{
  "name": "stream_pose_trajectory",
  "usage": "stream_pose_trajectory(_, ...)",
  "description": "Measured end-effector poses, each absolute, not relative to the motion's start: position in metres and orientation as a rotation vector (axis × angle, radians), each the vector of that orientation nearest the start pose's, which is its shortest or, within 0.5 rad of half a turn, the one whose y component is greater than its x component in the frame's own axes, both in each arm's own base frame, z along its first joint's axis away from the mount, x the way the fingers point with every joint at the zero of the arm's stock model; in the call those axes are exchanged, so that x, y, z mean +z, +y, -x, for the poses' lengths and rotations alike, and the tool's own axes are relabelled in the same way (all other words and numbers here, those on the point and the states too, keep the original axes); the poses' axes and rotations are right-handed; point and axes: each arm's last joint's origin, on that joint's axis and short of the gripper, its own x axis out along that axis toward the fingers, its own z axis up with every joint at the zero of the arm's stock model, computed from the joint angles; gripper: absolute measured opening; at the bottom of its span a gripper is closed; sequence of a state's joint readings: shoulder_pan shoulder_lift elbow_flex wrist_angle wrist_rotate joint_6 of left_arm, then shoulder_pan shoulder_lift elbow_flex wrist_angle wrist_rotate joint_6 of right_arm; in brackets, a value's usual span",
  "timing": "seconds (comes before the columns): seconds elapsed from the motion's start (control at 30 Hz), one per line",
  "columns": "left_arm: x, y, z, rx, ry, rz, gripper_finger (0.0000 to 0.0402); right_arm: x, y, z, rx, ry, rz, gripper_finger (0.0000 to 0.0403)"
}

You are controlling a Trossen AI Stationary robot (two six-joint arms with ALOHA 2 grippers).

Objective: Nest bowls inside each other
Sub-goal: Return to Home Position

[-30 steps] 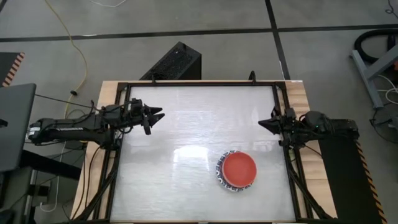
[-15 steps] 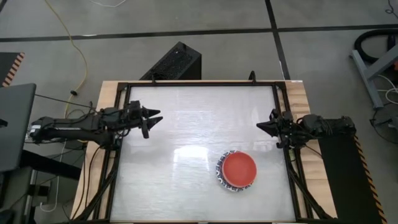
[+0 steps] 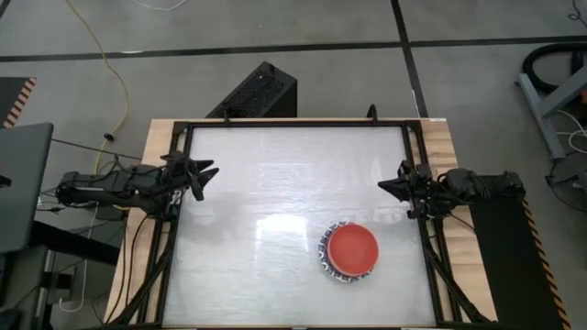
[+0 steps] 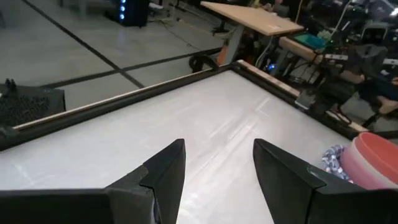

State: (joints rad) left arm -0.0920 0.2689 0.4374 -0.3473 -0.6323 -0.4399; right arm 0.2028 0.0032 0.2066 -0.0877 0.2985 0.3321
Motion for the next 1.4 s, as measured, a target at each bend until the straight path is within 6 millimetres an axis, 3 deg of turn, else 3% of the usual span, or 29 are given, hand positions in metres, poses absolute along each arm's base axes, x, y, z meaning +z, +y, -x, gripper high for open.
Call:
stream_pose_trajectory(0.3,0.251,0.009,-0.069,0.517,0.015,0.398,0.0178,0.223,0.007,-0.079,-0.078,-0.117,-0.358,0.0014)
stream_pose_trajectory(0.43,0.219,0.008,-0.073,0.449,-0.054,0.485,0.0178,0.223,0.007,-0.079,-0.078,-0.117,-0.365,0.0014)
stream_pose_trajectory(0.57,0.187,0.003,-0.09,0.337,-0.117,0.563,0.0178,0.223,0.007,-0.079,-0.08,-0.117,-0.361,0.0014)
stream_pose_trajectory(0.67,0.176,0.001,-0.098,0.259,-0.182,0.615,0.0178,0.222,0.007,-0.079,-0.081,-0.11,-0.355,0.0014)
stream_pose_trajectory(1.17,0.175,0.0,-0.098,0.265,-0.152,0.52,0.0178,0.208,0.007,-0.08,-0.117,0.014,-0.269,0.0012)
stream_pose_trajectory(1.33,0.175,0.0,-0.098,0.264,-0.155,0.551,0.0178,0.177,0.01,-0.091,-0.107,0.048,-0.27,0.0012)
stream_pose_trajectory(1.4,0.175,0.001,-0.098,0.274,-0.162,0.593,0.0178,0.174,0.011,-0.094,-0.073,-0.01,-0.271,0.0012)
